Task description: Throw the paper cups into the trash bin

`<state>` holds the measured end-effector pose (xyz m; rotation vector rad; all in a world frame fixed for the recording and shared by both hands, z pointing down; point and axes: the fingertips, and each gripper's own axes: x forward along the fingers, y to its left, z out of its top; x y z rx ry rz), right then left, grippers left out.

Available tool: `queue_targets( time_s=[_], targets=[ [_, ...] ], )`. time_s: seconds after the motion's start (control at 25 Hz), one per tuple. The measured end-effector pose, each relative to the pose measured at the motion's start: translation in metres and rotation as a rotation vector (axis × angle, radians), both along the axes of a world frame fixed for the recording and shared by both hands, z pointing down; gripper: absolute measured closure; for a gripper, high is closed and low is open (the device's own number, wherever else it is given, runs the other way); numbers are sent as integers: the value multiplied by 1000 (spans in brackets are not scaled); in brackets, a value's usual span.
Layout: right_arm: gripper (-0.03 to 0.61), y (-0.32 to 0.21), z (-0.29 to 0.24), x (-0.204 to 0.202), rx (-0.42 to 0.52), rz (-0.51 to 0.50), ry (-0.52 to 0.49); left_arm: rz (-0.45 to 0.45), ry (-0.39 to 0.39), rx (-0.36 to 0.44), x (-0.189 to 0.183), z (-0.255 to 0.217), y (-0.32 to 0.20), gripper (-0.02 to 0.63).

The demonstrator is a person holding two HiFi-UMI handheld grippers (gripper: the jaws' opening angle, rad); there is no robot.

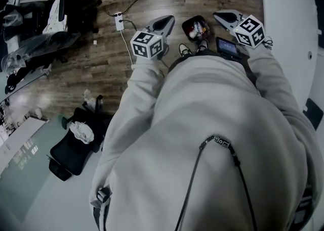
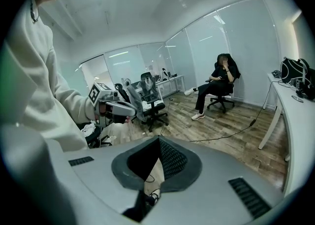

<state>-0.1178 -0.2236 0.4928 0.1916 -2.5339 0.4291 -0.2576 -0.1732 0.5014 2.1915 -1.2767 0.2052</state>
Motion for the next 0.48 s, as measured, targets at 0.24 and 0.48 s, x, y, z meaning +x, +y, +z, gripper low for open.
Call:
queue_targets(
  time_s=[0.24,0.48],
  targets=[
    [558,-9,-14,-1,23,19,-27,3,-11,39,2,-18,-14,618],
    [558,-37,-61,-12,102,53,-105,12,-52,132,-5,-62,-45,618]
  ],
)
